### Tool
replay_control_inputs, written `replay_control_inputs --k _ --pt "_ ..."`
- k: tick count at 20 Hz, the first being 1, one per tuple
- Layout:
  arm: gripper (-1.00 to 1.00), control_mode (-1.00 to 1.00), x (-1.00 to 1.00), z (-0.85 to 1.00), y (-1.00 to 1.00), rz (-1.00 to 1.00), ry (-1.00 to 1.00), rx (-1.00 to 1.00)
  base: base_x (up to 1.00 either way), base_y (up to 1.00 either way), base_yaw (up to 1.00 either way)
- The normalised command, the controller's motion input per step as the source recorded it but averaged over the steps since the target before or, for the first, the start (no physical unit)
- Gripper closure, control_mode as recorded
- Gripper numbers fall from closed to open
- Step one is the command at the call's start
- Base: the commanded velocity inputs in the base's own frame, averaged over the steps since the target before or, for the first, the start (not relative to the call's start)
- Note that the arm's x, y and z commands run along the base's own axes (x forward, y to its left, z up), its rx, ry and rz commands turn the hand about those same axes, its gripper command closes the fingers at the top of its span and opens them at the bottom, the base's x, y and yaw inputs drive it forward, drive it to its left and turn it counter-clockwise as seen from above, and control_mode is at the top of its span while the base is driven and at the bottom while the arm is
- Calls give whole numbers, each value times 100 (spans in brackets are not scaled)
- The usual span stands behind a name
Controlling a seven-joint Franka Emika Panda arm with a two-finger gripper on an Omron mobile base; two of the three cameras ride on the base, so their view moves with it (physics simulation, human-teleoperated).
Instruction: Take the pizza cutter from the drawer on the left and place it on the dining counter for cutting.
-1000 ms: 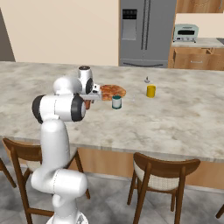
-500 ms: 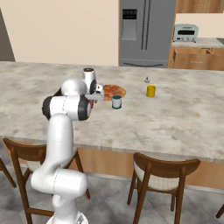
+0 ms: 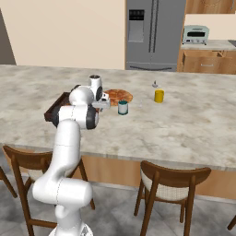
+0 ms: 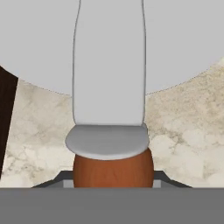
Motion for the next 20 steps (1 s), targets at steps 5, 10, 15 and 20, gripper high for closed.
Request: replay_control_inputs --k 5,10,15,20 --pt "100 -100 9 -27 0 0 4 0 0 0 0" --pt "100 -100 2 -28 1 0 5 0 0 0 0" --pt "100 -100 0 -29 1 0 6 0 0 0 0" --pt "100 -100 0 -25 0 0 7 0 0 0 0"
